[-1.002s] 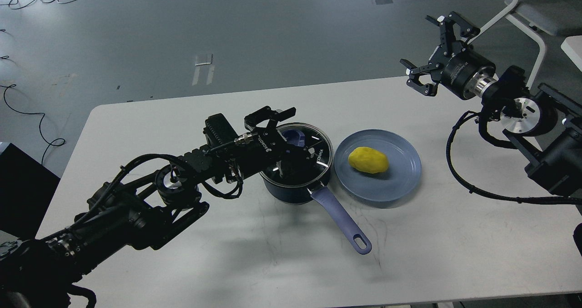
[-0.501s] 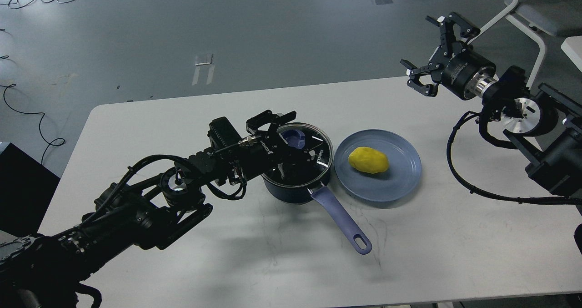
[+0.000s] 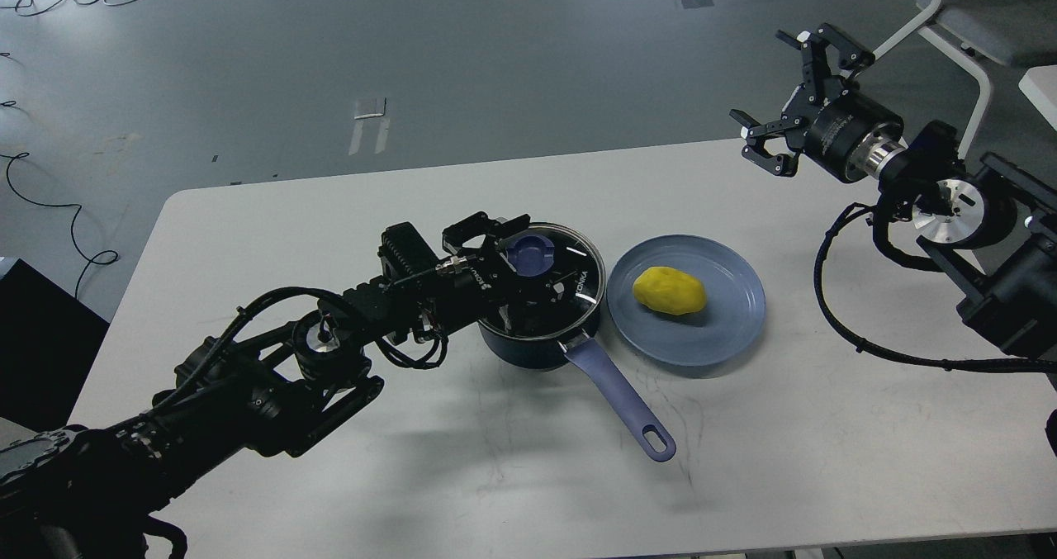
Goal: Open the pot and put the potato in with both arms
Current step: 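Lower the left gripper and grasp the blue knob of the glass lid, then lift the lid off the saucepan and set it down beside the pot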
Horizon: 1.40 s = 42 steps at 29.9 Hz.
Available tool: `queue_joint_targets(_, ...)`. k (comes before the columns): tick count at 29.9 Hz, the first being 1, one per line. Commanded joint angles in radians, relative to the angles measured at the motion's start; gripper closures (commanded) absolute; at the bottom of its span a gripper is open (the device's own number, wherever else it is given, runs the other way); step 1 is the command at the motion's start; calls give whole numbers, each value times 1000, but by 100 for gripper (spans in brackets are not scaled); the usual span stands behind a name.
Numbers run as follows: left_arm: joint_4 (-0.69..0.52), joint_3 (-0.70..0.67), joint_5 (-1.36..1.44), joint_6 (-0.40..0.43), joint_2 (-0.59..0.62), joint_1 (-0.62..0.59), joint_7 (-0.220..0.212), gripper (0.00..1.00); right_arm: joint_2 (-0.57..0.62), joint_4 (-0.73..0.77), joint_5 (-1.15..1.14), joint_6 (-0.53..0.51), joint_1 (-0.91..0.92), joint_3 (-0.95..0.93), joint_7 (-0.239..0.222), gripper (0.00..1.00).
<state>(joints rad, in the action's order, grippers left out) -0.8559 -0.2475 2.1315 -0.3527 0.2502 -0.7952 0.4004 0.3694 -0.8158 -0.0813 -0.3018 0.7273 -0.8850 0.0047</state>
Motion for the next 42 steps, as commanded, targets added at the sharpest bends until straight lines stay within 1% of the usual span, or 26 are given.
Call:
queue_joint_targets(1, 1, 1, -21, -2, 1, 2, 1, 2, 0, 1, 0, 1, 0, 0, 0, 0)
queue_joint_targets(2, 1, -1, -33, -8, 1, 4, 6, 2, -1, 1, 0, 1, -2, 1, 0, 0)
queue_joint_targets(5, 21, 1, -68, -25, -3, 4, 40, 2, -1, 7, 0, 1, -5, 0, 0, 0)
queue_joint_targets(10, 24, 28, -70, -25, 6, -4, 44, 3, 0, 18, 0, 1, -5, 1, 0, 0)
queue_joint_targets(12, 24, 53, -73, -26, 4, -9, 46, 4, 2, 18, 0, 1, -5, 0, 0, 0)
queue_joint_targets(18, 26, 56, -74, -26, 4, -7, 46, 9, 2, 14, 0, 1, -5, 0, 0, 0)
queue_joint_targets(20, 28, 56, -76, -26, 0, -9, 46, 18, 0, 15, 0, 1, -5, 0, 0, 0)
queue_joint_targets(21, 28, 56, -76, -26, 0, -9, 46, 18, 0, 15, 0, 1, -5, 0, 0, 0)
queue_joint_targets(23, 31, 56, -78, -26, 0, -9, 46, 33, 0, 15, 0, 1, -5, 1, 0, 0)
queue_joint_targets(24, 32, 56, -78, -26, 0, -9, 47, 37, 0, 15, 0, 1, -5, 1, 0, 0)
queue_joint_targets(25, 38, 54, -79, -26, -5, -7, 52, 45, 0, 15, 0, 1, -5, 1, 0, 0)
queue_joint_targets(26, 43, 54, -79, -26, -5, -7, 58, 48, 0, 17, 0, 1, -5, 1, 0, 0)
queue_joint_targets(27, 47, 54, -79, -28, -5, -7, 69, 53, 0, 17, 0, 1, -5, 1, 0, 0)
queue_joint_targets(29, 49, 54, -79, -28, -5, -7, 75, 57, 0, 17, 0, 1, -6, 1, 0, 0)
queue_joint_targets(31, 49, 53, -85, -28, -3, -9, 77, 64, 0, 18, 0, 1, -6, 1, 0, 0)
queue_joint_targets(33, 51, 54, -114, -28, -3, -10, 81, 65, 0, 18, 0, 1, -6, 12, 0, 0)
queue_joint_targets(39, 49, 48, -153, -31, 1, -22, 84, 65, 0, 18, 0, 1, -6, 23, 1, 0)
queue_joint_targets(42, 49, 48, -162, -49, 3, -29, 88, 65, 0, 18, 0, 1, -6, 23, 1, 0)
